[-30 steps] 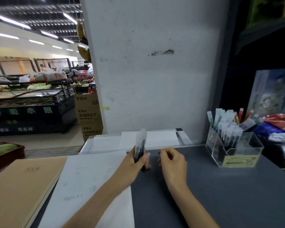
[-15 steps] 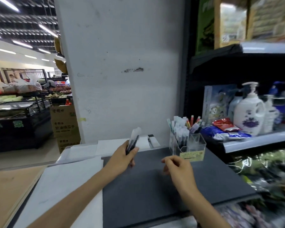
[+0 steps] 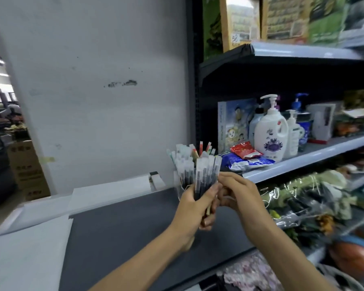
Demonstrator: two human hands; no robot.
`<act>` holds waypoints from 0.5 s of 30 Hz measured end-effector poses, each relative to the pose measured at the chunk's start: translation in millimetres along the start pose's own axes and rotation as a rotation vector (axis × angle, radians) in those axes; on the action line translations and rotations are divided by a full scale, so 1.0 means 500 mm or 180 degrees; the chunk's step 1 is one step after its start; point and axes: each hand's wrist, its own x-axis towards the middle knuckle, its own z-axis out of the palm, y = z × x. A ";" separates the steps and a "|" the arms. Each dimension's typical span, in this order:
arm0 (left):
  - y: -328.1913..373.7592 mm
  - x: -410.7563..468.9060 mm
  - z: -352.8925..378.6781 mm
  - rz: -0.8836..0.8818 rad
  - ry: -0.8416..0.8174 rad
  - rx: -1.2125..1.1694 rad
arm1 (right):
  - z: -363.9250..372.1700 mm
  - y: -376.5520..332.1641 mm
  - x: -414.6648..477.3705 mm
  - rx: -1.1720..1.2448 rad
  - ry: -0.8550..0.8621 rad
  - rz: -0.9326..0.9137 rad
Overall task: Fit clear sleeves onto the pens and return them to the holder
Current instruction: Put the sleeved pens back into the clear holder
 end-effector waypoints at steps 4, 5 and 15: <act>-0.031 0.025 -0.001 0.0130 -0.0108 -0.0039 | -0.031 -0.011 0.027 -0.0015 -0.0339 -0.0031; -0.036 0.030 -0.002 0.0173 -0.0110 -0.0048 | -0.037 -0.013 0.034 -0.0156 -0.0433 -0.0092; -0.072 0.045 -0.039 0.0846 0.0873 0.0332 | -0.057 -0.056 0.102 -0.0514 -0.0380 -0.0697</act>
